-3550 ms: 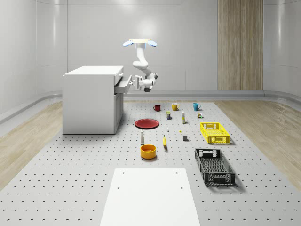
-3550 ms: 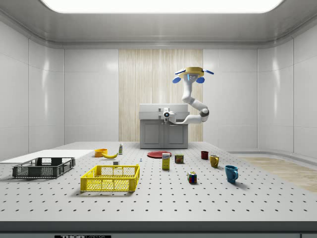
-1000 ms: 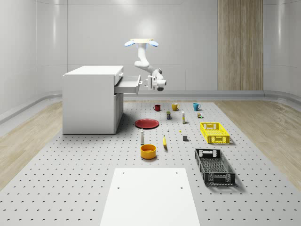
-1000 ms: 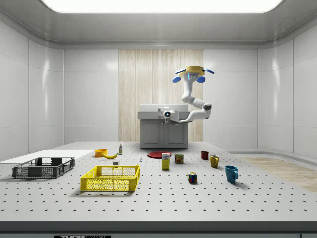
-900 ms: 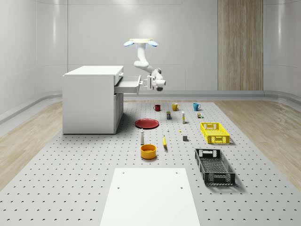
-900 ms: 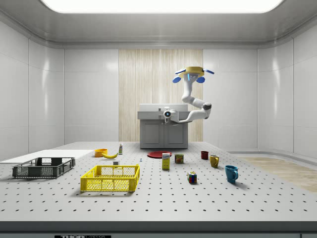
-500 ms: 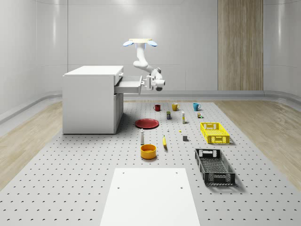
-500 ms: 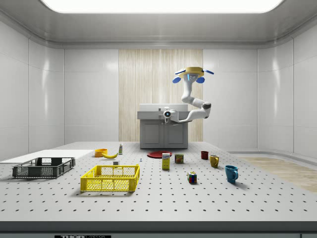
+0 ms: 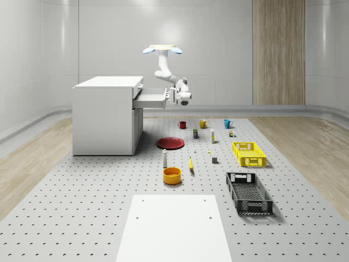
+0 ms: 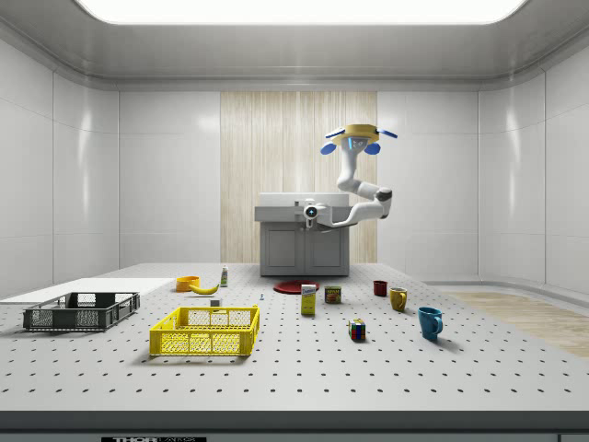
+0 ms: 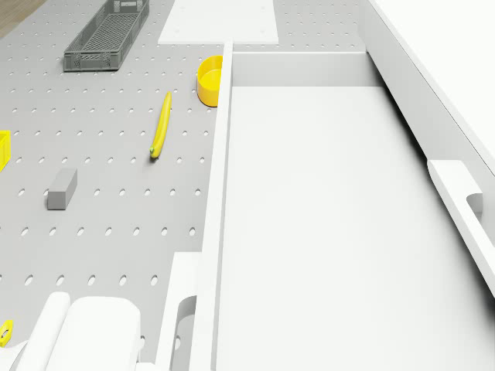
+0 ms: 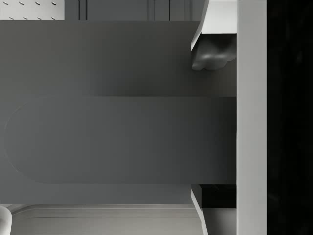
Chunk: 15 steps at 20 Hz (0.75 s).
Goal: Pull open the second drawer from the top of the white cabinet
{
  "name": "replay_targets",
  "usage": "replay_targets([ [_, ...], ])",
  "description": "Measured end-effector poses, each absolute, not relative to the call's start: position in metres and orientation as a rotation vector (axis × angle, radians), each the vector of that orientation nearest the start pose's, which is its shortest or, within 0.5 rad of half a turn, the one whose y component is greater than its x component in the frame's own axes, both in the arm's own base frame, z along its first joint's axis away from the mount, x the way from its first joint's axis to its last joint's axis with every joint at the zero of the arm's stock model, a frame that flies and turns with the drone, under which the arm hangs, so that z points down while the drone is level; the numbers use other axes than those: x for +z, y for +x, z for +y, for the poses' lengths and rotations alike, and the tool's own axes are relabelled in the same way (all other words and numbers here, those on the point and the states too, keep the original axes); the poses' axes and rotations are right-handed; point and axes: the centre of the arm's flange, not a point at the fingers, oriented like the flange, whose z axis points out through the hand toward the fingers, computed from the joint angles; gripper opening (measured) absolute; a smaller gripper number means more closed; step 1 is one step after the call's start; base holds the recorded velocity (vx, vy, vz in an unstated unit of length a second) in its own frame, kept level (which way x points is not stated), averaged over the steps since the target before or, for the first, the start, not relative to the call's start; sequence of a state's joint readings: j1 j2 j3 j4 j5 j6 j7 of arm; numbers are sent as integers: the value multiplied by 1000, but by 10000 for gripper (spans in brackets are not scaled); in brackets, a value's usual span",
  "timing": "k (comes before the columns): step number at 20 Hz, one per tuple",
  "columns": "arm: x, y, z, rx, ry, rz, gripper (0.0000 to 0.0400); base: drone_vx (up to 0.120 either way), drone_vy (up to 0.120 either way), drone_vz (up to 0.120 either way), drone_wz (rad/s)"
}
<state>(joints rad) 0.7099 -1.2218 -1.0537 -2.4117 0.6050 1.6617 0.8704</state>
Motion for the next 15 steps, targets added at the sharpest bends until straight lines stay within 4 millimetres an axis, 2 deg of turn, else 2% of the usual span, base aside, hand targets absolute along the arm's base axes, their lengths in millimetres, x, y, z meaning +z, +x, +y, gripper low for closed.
replay_targets([
  [15, 549, 307, -164, 617, -1483, 618, 300, 0, 0, 0, 0],
])
